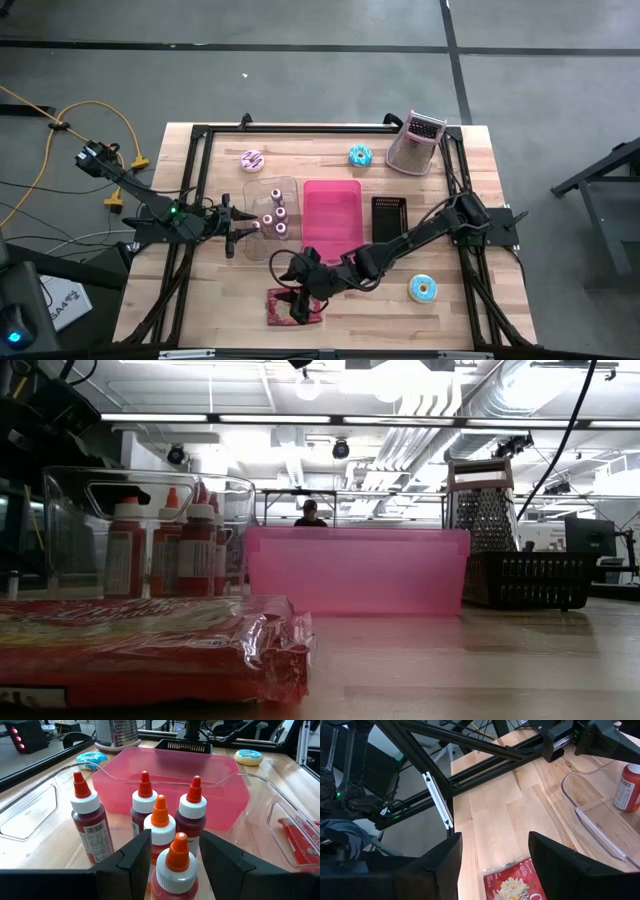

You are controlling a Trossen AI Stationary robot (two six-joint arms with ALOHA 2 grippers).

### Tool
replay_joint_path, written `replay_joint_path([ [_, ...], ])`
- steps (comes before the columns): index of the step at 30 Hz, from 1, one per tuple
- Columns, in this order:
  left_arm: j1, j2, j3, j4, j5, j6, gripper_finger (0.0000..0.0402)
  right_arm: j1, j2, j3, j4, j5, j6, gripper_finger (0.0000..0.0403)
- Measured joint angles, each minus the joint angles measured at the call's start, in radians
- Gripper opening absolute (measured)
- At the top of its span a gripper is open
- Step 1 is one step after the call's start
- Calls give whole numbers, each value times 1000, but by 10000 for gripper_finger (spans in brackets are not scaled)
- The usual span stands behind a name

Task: Pick & Place Food Item
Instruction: Put the red popcorn pack into the pink bin

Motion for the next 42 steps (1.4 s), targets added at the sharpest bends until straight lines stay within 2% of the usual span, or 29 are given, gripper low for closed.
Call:
replay_joint_path([
  [12,0,-2,0,161,0,98,161,4,0,0,0,0,0,215],
  [26,0,-2,4,174,47,58,161,1,0,0,-1,3,-3,215],
  [36,0,-2,107,159,152,71,161,-23,0,0,-16,4,-3,215],
  [42,0,-2,173,104,167,123,161,-59,0,0,-43,0,-17,215],
])
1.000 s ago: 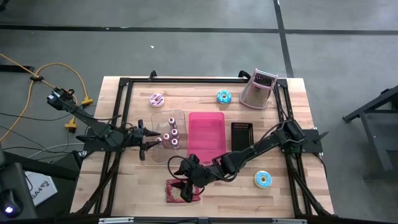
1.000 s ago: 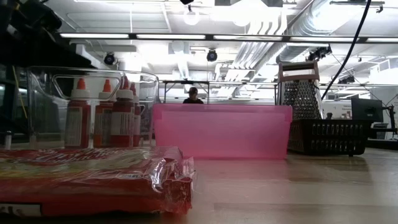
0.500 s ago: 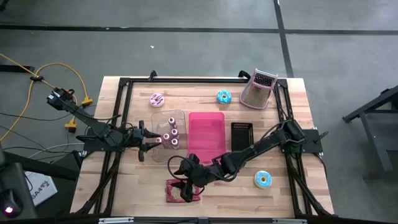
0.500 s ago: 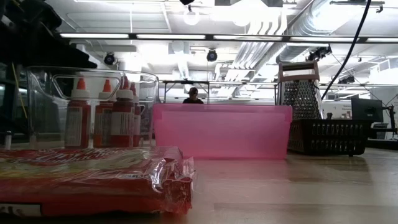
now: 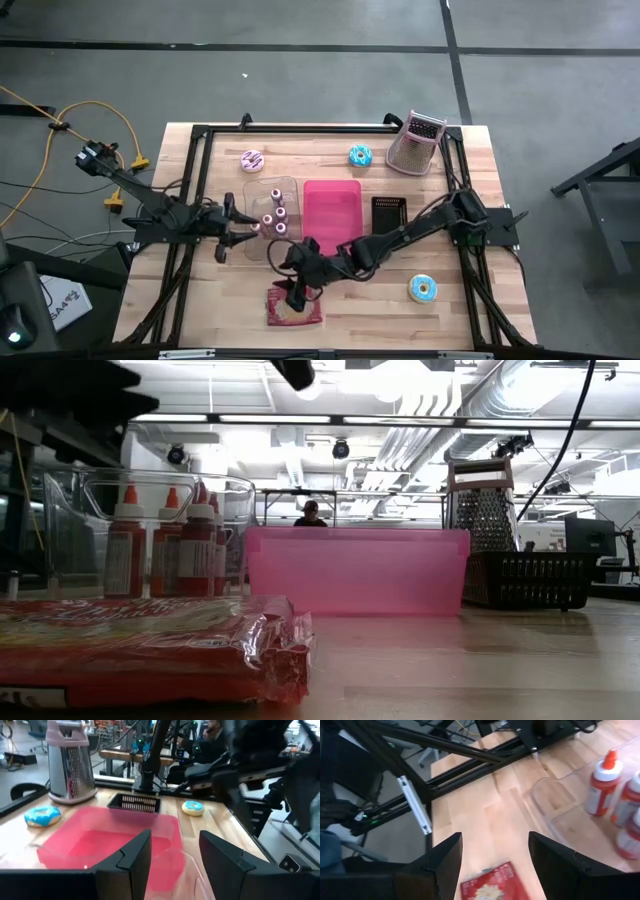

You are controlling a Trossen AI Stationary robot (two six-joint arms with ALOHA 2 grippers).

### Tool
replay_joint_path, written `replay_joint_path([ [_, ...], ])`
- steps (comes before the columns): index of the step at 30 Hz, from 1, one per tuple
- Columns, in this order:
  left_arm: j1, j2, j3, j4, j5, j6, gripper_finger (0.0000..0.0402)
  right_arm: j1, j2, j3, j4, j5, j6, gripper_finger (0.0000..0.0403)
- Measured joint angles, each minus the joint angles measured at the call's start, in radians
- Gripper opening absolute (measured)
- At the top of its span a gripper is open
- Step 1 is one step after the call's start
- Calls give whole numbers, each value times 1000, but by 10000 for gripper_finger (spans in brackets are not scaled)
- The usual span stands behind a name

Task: Pick & Place Food Item
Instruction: Put the red popcorn pack into the pink bin

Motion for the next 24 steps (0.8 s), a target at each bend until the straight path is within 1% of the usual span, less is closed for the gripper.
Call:
replay_joint_path([
  [5,0,0,38,-6,0,38,161,-35,0,0,-58,-40,-20,215],
  [10,0,-10,88,-113,0,3,161,-58,0,0,-80,-125,-34,215],
  [12,0,-21,91,-137,0,-15,161,-63,0,0,-91,-155,-41,215],
  [18,0,-52,91,-160,-2,-30,161,-64,0,0,-101,-197,-72,215],
  [24,0,-58,91,-163,0,-29,161,-58,0,0,-103,-278,-92,215],
])
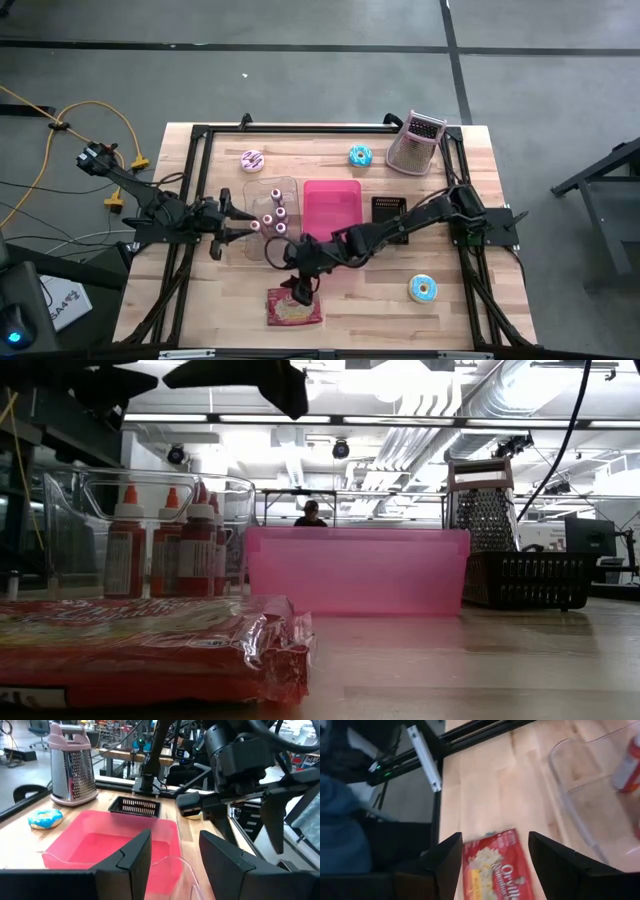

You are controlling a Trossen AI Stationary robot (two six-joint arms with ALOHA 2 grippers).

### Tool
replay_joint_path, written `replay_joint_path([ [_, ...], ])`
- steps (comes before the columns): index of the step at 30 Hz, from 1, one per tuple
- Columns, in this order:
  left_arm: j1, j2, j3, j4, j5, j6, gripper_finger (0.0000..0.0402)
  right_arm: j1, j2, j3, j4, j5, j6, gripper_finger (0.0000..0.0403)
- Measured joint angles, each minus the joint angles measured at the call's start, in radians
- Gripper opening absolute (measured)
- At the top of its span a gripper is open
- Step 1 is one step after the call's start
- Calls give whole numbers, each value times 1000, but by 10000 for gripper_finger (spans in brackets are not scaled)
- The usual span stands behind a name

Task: Pick & Place Food Item
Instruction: Put the red popcorn pack into the pink bin

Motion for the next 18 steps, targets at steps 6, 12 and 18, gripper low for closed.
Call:
replay_joint_path([
  [6,0,0,0,-59,58,-57,161,22,0,0,-122,-38,76,215],
  [12,-6,0,0,-94,122,-104,161,53,0,0,-247,-35,272,215],
  [18,-61,23,0,-104,162,-209,161,103,0,0,-253,-12,445,215],
])
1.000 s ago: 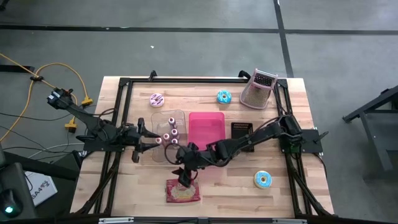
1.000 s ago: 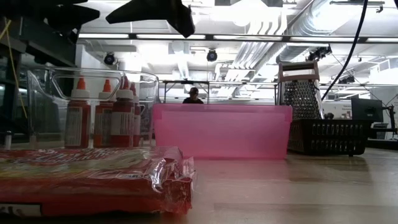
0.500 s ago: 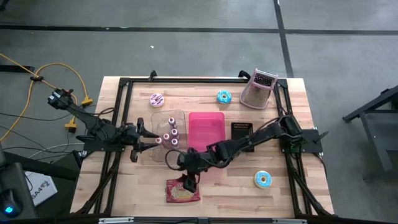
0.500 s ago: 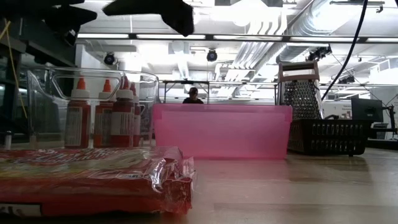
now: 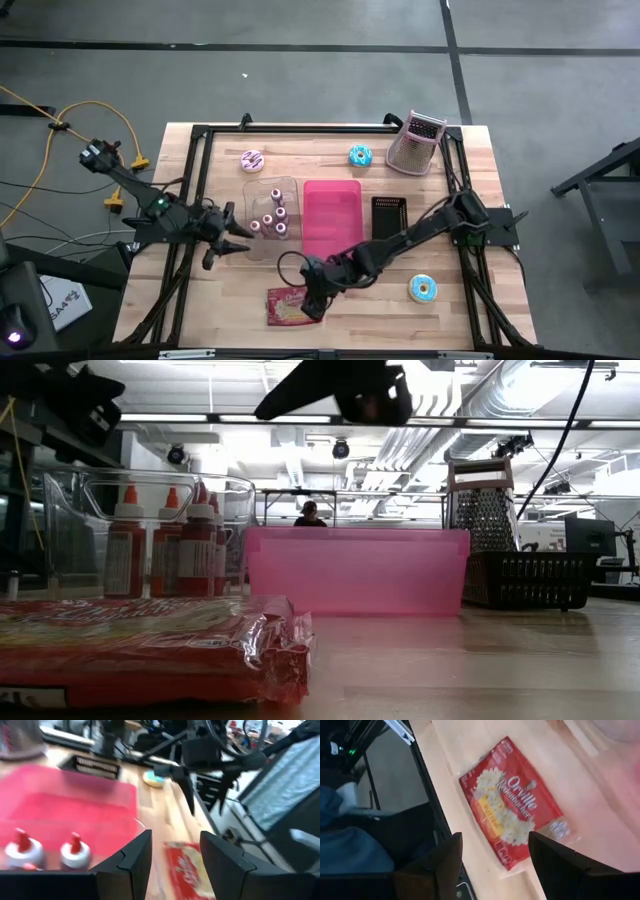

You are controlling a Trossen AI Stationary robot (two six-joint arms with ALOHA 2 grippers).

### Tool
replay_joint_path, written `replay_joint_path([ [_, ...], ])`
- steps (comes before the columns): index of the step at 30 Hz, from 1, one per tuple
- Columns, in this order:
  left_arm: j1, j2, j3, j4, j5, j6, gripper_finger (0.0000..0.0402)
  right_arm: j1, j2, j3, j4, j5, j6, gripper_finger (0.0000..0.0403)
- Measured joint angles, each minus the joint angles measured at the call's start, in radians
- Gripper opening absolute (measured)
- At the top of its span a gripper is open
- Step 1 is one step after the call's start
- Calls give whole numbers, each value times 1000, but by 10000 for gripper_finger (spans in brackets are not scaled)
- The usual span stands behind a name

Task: Pick & Place Food Item
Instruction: Put the red popcorn pack into the pink bin

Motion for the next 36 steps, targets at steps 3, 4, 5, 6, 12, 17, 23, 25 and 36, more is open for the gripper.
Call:
replay_joint_path([
  [3,-59,41,0,-1,-4,-51,161,30,0,0,0,69,62,215],
  [4,-81,60,0,-1,-17,-77,161,39,0,0,0,93,82,215],
  [5,-104,79,0,-2,-32,-107,161,47,0,0,-1,114,105,215],
  [6,-127,99,0,-2,-55,-135,161,56,0,0,-2,130,129,215],
  [12,-253,226,0,20,-158,-282,161,85,35,0,-12,137,246,215],
  [17,-317,334,1,36,-193,-389,161,98,66,-1,-34,126,315,215],
  [23,-344,469,2,104,-147,-488,161,126,73,-1,-28,159,392,215],
  [25,-344,521,2,157,-114,-509,161,137,74,0,-26,165,413,215],
  [36,-344,786,94,277,-66,-540,161,179,79,0,-31,252,472,215],
])
